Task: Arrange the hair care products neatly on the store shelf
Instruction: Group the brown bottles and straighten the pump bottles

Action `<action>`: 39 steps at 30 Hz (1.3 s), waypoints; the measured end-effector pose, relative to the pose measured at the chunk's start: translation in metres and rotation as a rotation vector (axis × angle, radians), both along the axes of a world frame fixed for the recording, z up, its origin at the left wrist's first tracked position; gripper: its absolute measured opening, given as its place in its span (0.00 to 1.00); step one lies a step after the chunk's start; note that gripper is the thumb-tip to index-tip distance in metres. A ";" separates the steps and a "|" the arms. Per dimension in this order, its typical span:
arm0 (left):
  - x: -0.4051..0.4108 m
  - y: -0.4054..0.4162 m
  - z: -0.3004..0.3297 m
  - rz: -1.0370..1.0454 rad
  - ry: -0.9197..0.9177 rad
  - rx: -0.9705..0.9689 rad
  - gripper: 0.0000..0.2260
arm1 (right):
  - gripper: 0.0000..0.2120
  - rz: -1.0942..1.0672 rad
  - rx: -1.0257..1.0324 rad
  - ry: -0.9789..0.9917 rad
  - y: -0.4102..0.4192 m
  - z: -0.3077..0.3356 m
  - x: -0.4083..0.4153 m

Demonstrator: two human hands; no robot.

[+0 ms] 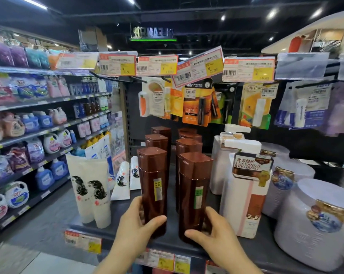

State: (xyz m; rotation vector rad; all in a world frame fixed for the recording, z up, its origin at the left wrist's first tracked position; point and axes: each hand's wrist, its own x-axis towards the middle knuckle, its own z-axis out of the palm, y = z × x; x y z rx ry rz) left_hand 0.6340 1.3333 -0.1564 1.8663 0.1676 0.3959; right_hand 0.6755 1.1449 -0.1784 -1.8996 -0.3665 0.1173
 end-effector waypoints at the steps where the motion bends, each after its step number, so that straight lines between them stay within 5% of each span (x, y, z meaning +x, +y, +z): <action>1: 0.000 0.001 0.000 0.005 0.000 -0.003 0.21 | 0.20 -0.001 -0.001 -0.005 0.001 0.000 -0.001; 29: -0.001 0.009 -0.012 -0.016 -0.025 -0.035 0.25 | 0.19 -0.074 0.000 -0.084 0.014 0.001 -0.012; 39: 0.006 0.017 -0.026 -0.025 0.026 0.144 0.27 | 0.19 -0.089 -0.029 -0.094 0.014 0.000 -0.012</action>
